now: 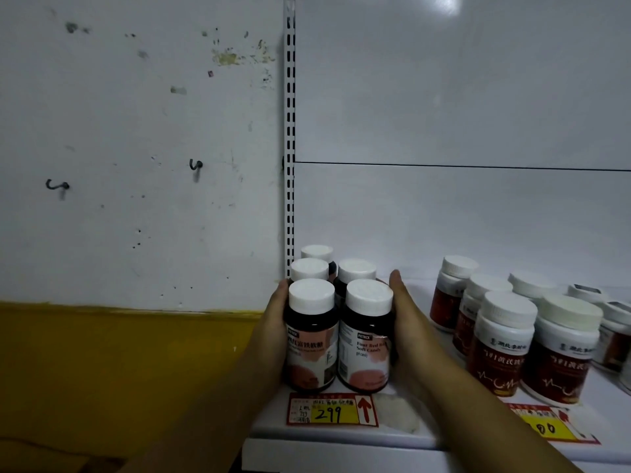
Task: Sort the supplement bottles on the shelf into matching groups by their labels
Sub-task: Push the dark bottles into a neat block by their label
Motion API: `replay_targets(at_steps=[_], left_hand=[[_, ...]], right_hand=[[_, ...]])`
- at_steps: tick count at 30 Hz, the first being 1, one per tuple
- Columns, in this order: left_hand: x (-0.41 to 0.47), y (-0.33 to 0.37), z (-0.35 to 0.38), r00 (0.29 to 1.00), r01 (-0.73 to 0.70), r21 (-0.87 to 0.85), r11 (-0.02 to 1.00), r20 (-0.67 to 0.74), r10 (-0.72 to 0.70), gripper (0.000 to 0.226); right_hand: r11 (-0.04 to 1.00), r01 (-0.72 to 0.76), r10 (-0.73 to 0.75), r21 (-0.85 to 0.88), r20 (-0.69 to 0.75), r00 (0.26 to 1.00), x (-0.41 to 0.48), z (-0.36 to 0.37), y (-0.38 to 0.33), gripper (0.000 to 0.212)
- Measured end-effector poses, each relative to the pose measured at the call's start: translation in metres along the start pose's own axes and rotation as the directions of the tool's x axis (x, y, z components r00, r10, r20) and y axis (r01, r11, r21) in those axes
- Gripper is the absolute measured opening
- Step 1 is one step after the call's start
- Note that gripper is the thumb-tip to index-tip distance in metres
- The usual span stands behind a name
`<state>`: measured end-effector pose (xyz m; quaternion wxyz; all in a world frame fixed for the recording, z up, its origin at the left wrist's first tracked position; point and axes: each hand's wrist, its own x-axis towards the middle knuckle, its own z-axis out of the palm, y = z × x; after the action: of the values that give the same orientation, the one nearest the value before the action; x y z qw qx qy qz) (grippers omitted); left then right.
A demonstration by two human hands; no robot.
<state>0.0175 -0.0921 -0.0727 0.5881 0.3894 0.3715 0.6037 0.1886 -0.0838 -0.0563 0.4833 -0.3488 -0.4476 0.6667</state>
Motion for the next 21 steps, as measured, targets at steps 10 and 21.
replay_targets(at_steps=[10, 21], left_hand=[[0.001, -0.002, -0.002, 0.998, 0.015, 0.042, 0.999, 0.056, -0.017, 0.052], [0.009, 0.005, -0.002, 0.998, 0.034, 0.059, 0.998, 0.055, -0.037, 0.055]], right_hand=[[0.993, 0.096, -0.097, -0.069, -0.010, 0.995, -0.012, 0.003, -0.013, 0.045], [0.050, 0.260, -0.071, -0.964, 0.256, 0.964, 0.069, 0.075, -0.097, 0.045]])
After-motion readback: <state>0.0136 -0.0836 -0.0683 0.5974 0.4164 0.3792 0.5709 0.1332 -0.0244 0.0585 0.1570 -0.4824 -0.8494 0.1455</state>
